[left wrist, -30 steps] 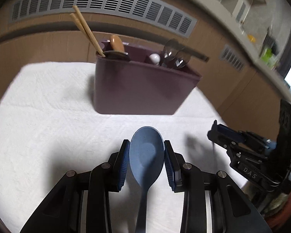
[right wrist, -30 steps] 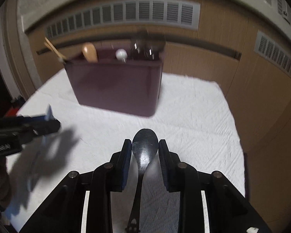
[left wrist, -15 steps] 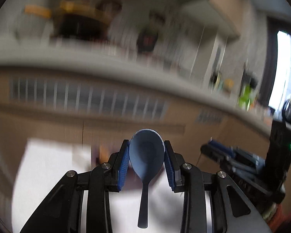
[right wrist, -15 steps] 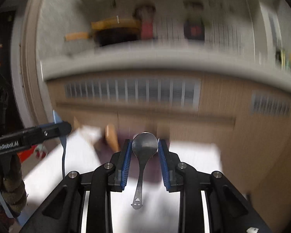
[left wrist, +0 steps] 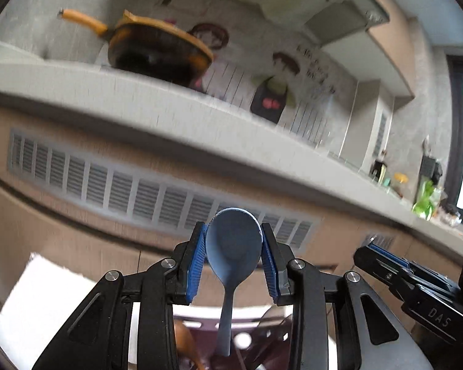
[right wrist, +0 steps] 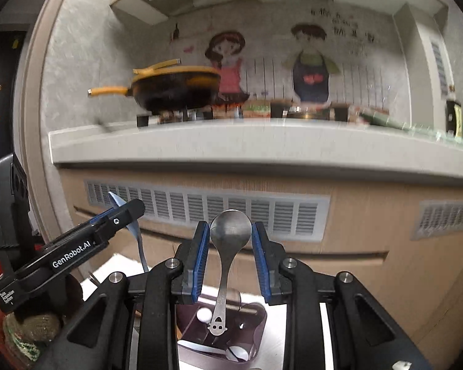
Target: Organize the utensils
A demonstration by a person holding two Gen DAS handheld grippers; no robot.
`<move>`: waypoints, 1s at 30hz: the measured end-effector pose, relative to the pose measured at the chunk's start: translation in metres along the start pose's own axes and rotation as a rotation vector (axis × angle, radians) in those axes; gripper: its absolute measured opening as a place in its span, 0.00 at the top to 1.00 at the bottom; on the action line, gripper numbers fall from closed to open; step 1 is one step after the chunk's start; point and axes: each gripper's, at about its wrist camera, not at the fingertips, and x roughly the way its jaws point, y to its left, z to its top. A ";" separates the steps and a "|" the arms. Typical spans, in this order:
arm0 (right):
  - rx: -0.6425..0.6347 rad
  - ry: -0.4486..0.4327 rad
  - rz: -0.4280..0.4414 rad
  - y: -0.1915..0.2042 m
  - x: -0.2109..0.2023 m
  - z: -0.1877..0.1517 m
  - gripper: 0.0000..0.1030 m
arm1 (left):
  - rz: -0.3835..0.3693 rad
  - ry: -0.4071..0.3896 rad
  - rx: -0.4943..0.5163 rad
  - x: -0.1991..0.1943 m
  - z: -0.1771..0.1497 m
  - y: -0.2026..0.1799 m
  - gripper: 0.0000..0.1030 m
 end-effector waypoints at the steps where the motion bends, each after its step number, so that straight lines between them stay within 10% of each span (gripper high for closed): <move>1: 0.004 0.018 0.002 -0.001 0.009 -0.006 0.75 | -0.003 0.027 -0.007 0.005 -0.007 0.003 0.66; 11: 0.140 0.315 0.095 -0.014 0.064 -0.077 0.72 | -0.046 0.286 0.047 0.012 -0.064 -0.003 0.45; 21: 0.135 0.216 0.033 -0.003 -0.051 -0.105 0.71 | 0.084 0.145 0.128 -0.124 -0.056 -0.023 0.28; 30: 0.088 0.227 0.058 0.047 -0.135 -0.136 0.65 | 0.186 0.250 0.163 -0.203 -0.115 -0.030 0.28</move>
